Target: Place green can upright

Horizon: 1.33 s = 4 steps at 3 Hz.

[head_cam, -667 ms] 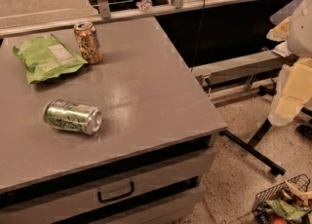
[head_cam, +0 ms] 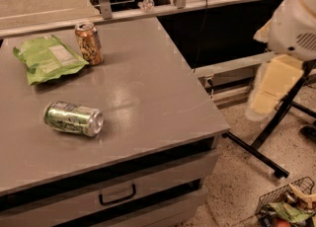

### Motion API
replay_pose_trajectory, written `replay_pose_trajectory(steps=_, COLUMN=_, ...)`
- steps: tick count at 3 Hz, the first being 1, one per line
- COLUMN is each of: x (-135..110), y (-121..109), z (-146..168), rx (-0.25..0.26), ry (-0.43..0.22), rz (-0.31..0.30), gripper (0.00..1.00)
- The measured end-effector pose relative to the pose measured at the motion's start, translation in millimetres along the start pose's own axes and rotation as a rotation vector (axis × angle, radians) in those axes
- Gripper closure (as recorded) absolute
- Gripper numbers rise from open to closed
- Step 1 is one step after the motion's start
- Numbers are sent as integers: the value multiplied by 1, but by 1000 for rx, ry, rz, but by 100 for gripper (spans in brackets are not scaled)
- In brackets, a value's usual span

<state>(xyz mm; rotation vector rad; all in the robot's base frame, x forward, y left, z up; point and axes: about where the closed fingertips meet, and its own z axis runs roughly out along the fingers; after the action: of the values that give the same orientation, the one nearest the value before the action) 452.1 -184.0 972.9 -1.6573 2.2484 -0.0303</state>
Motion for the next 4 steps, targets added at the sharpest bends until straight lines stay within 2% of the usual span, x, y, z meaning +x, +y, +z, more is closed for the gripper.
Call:
replay_pose_trajectory(steps=1, x=-38, y=1, z=21, rx=-37, ry=-73, rz=91, gripper=0)
replay_pose_trajectory(steps=2, x=-78, y=0, z=46, rx=-58, ry=-118, rz=122, gripper=0)
replay_pose_trajectory(steps=3, x=-122, y=-1, z=70, rx=-84, ry=-152, rz=79, gripper=0)
replay_pose_trajectory(steps=4, x=-134, y=0, z=77, rx=-92, ry=-160, rz=63, gripper=0)
